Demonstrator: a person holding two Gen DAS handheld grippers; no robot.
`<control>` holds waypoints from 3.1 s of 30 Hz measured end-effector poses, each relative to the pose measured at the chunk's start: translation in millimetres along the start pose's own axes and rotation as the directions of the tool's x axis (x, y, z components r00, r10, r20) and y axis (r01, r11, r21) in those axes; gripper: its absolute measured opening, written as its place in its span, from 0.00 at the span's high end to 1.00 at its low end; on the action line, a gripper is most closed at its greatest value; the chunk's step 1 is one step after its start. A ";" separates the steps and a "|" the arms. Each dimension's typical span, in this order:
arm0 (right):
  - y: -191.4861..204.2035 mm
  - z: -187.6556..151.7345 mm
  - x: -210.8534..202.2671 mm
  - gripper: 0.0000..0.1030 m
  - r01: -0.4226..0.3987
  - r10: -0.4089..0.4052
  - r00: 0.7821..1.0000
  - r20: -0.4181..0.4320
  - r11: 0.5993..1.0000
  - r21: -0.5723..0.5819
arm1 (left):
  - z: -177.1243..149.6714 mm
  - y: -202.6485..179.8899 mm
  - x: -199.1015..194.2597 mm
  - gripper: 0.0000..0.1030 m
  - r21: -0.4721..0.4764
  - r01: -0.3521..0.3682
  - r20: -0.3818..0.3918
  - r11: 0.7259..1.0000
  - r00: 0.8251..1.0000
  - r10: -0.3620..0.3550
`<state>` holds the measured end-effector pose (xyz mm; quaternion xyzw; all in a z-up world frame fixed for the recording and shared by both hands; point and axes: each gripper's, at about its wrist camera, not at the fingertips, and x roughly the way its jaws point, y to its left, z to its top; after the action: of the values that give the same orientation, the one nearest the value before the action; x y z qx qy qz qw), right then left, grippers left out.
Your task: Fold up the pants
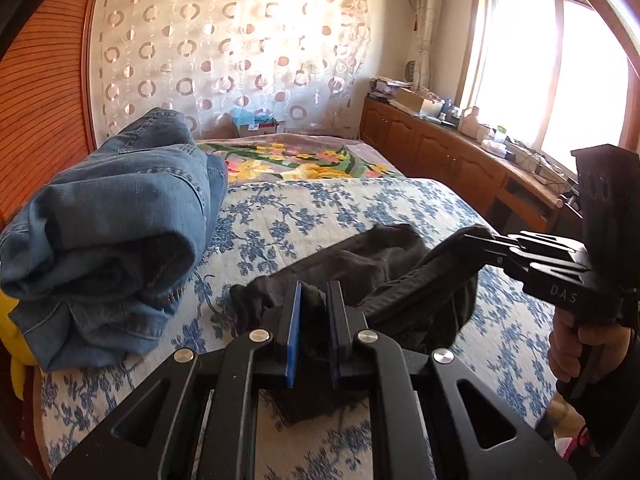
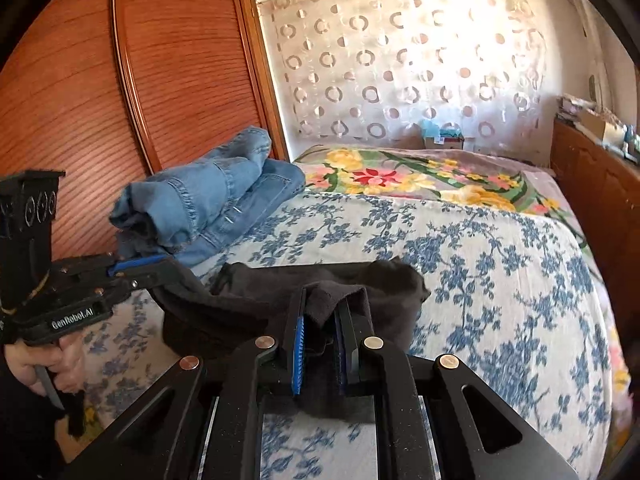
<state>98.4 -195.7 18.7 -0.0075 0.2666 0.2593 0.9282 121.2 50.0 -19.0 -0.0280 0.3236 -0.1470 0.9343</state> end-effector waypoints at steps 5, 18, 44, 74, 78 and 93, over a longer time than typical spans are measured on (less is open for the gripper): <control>-3.1 6.7 22.2 0.88 0.022 -0.022 1.000 -0.021 1.000 -0.006 | 7.1 1.6 10.6 0.87 0.015 -0.029 -0.004 0.999 1.000 0.029; -8.0 14.2 52.7 0.88 0.053 -0.054 0.998 -0.042 0.998 -0.020 | 21.6 0.3 25.3 0.87 0.034 -0.081 -0.001 0.996 0.997 0.081; -24.1 -14.0 11.7 0.51 0.051 -0.051 0.997 -0.061 0.999 0.001 | -17.2 -16.6 6.0 0.36 0.099 -0.043 -0.045 0.994 0.998 0.048; -12.5 -47.0 22.8 0.90 -0.004 -0.021 0.979 -0.201 0.992 -0.124 | -59.6 -1.9 21.6 0.63 0.105 -0.039 -0.174 0.994 0.983 0.057; -19.5 -49.1 14.4 0.93 -0.003 -0.015 0.983 -0.181 0.995 -0.097 | -55.0 -4.6 23.8 0.86 0.081 -0.021 -0.175 0.997 0.984 0.035; -33.7 -83.3 -70.0 0.94 0.031 -0.033 0.991 -0.127 0.999 -0.023 | -62.4 -50.3 -11.2 0.89 0.102 0.090 -0.117 0.991 0.990 -0.078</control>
<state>23.2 -271.0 -22.0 -0.0379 0.3222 0.2461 0.9133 61.7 7.9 -54.2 0.0170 0.3661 -0.2049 0.9076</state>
